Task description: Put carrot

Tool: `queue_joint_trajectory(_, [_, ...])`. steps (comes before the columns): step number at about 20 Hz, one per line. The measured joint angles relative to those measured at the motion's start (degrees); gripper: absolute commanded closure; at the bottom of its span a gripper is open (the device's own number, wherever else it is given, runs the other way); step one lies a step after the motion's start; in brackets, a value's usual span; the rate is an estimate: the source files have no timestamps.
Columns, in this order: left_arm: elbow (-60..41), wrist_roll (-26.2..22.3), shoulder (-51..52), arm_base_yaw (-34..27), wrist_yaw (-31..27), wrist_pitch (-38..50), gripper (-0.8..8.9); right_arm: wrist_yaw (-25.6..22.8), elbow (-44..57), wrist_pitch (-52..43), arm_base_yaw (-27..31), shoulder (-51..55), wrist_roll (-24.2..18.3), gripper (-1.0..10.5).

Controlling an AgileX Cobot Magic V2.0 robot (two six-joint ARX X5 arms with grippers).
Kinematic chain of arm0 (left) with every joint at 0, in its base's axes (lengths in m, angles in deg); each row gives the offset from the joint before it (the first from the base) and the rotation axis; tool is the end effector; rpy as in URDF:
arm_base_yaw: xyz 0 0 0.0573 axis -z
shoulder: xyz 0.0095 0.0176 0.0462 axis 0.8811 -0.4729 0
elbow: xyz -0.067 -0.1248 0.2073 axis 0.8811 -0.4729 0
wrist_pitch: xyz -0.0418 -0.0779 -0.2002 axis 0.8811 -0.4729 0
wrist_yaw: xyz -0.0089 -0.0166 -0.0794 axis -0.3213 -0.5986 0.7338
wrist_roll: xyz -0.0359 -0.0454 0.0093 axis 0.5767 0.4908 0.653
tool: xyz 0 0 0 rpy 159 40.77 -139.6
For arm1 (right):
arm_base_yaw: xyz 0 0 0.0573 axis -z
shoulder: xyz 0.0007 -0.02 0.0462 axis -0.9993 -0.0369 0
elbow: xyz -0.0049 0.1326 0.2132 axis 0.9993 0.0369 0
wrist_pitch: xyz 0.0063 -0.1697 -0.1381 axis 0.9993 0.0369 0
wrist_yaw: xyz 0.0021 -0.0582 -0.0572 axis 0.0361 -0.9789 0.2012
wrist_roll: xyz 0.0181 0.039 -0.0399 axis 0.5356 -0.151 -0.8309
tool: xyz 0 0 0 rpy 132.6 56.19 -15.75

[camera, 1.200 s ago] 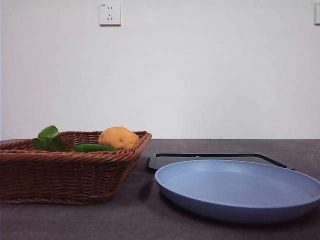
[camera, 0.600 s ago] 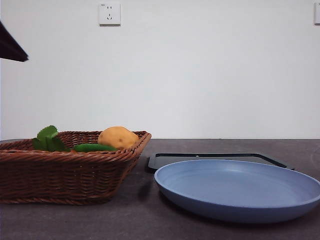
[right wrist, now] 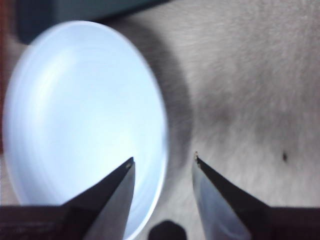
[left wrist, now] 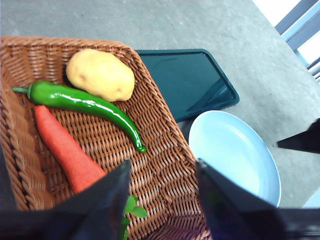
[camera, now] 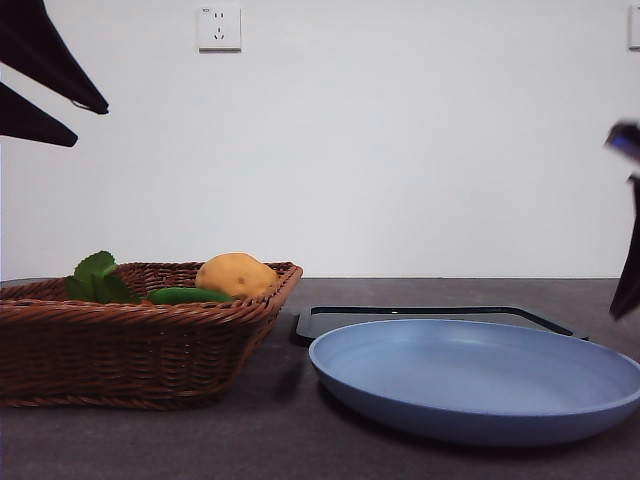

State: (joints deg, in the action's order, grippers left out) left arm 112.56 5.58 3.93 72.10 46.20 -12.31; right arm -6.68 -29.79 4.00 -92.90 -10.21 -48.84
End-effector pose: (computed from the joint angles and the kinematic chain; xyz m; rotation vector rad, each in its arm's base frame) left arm 0.1606 -0.0482 0.2564 -0.3005 0.6517 -0.6234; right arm 0.1777 0.0313 0.1736 0.4245 1.1512 0.3308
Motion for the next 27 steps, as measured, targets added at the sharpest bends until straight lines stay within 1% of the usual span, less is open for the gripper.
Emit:
queue_joint_trajectory(2, [0.0,0.0,0.0,0.0,0.0,0.1,5.49,0.0,0.0,-3.1,-1.7,-4.1,0.3,7.4])
queue_joint_trajectory(3, [0.0,0.0,0.0,0.0,0.0,0.1,5.49,0.0,0.0,-4.6,-2.5,-5.9,0.5,7.7])
queue_joint_trajectory(6, [0.0,0.0,0.0,0.0,0.0,0.1,5.49,-0.2,0.0,-7.1,-4.1,-9.4,2.0,8.9])
queue_joint_trajectory(7, [0.0,0.0,0.0,0.0,0.0,0.1,5.49,-1.0,0.0,-7.2,-4.3,-9.7,2.6,9.3])
queue_joint_trajectory(8, [0.0,0.0,0.0,0.0,0.0,0.1,5.46,-2.1,0.0,-7.2,-4.4,-9.7,3.0,9.4])
queue_joint_trajectory(10, [0.0,0.0,0.0,0.0,0.0,0.1,5.14,-2.8,0.0,-7.3,-4.5,-9.5,4.1,9.4])
queue_joint_trajectory(14, [0.0,0.9,0.0,0.7,-0.3,-0.4,5.15,-3.6,0.0,-5.9,-4.7,-6.8,4.8,9.4])
queue_joint_trajectory(15, [0.0,1.3,0.0,1.6,-1.3,-0.4,5.15,-4.1,0.0,-4.4,-4.7,-5.2,4.8,9.4])
queue_joint_trajectory(17, [0.1,1.4,-0.2,4.0,-5.4,-0.5,5.14,-4.6,0.0,-1.2,-4.7,-2.0,4.8,9.4])
queue_joint_trajectory(19, [1.9,1.3,-2.4,6.7,-8.9,-1.9,5.14,-4.9,0.0,1.1,-4.7,1.6,4.8,9.4])
queue_joint_trajectory(23, [8.1,0.7,-10.6,10.9,-13.9,-5.1,5.13,-4.9,0.0,4.0,-4.7,7.9,4.7,9.4])
queue_joint_trajectory(25, [10.8,-0.2,-15.0,12.6,-17.8,-6.4,5.13,-4.9,0.0,5.1,-4.7,10.6,4.7,9.4])
queue_joint_trajectory(27, [14.4,-0.8,-19.7,13.4,-23.2,-10.1,5.13,-4.9,0.0,5.7,-4.7,12.8,4.7,9.4])
